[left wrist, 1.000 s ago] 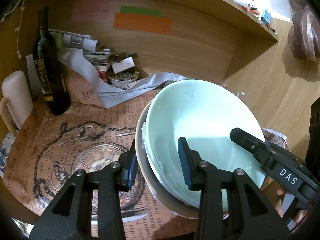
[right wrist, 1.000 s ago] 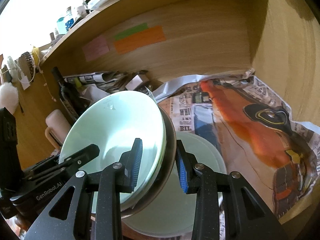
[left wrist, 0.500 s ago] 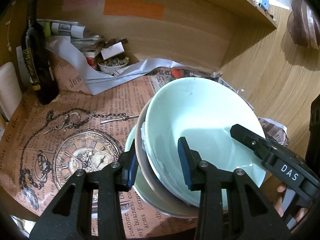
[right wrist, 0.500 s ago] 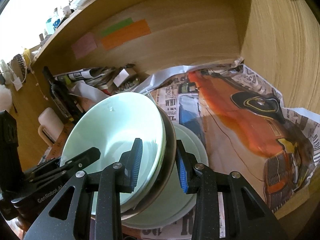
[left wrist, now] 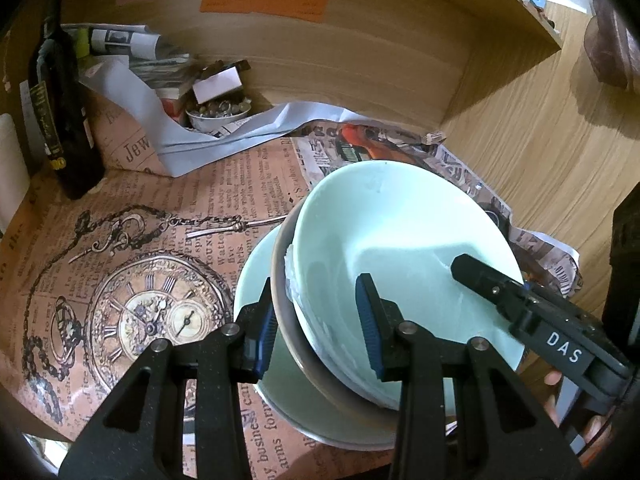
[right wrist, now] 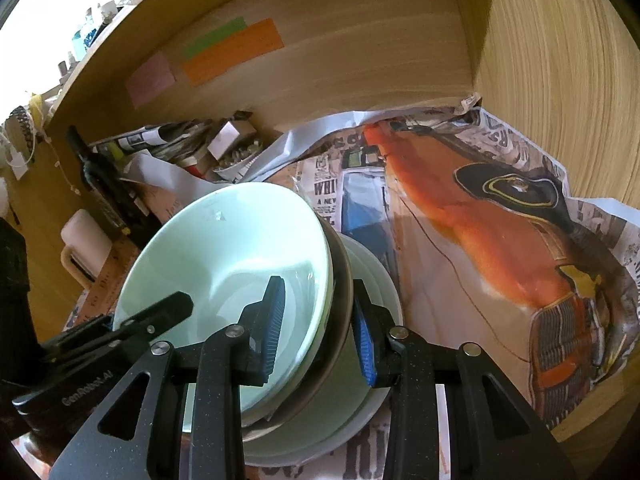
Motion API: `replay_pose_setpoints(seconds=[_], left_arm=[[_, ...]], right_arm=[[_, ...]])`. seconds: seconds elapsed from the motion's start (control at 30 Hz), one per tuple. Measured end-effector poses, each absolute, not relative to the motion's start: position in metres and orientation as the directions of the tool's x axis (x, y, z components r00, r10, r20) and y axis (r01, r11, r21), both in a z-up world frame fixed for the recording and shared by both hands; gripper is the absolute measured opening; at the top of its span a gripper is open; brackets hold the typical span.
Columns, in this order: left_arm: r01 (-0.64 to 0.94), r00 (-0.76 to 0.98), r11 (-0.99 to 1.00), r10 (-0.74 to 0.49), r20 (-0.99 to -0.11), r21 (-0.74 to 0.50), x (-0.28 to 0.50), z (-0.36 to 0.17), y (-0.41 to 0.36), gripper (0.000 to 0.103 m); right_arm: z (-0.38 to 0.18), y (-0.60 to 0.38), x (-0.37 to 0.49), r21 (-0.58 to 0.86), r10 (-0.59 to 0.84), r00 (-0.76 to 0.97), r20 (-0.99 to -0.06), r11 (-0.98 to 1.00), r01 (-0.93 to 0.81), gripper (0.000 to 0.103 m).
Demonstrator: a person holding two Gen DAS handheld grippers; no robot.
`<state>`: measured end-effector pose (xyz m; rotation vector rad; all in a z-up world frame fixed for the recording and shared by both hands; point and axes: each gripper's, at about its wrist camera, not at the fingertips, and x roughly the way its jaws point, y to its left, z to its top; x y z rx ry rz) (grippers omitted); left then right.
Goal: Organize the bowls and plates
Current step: 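Lift the bowl stack and carry it over the mint green plate, then lower the bowl stack onto the mint green plate and open both tools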
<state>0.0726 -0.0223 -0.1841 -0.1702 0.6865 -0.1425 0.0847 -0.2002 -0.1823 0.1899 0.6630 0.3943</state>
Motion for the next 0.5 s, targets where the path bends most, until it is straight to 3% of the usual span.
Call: replay_pose_setpoints(seconds=[0.3, 0.37, 0.43, 0.5], left_arm=[[0.101, 0.758, 0.972, -0.214, -0.616, -0.213, 0.0758, -0.1849, -0.0213, 0.040], [0.107, 0.756, 0.972, -0.217, -0.617, -0.210, 0.0758, -0.1852, -0.0217, 0.044], [0.104, 0.763, 0.977, -0.199, -0.615, -0.186, 0.0733, -0.1850, -0.0234, 0.055], [0.095, 0.777, 0.981, -0.179, -0.604, -0.169, 0.0693, -0.1835, -0.0239, 0.059]], right_arm=[[-0.1857, -0.2034, 0.0878, 0.306, 0.439, 0.710, -0.550, 0.897, -0.318, 0.032], [-0.1854, -0.2030, 0.0876, 0.301, 0.439, 0.710, -0.551, 0.898, -0.321, 0.032], [-0.1848, -0.2021, 0.0873, 0.291, 0.437, 0.709, -0.554, 0.899, -0.326, 0.032], [-0.1836, -0.2020, 0.0860, 0.286, 0.439, 0.711, -0.549, 0.898, -0.334, 0.038]])
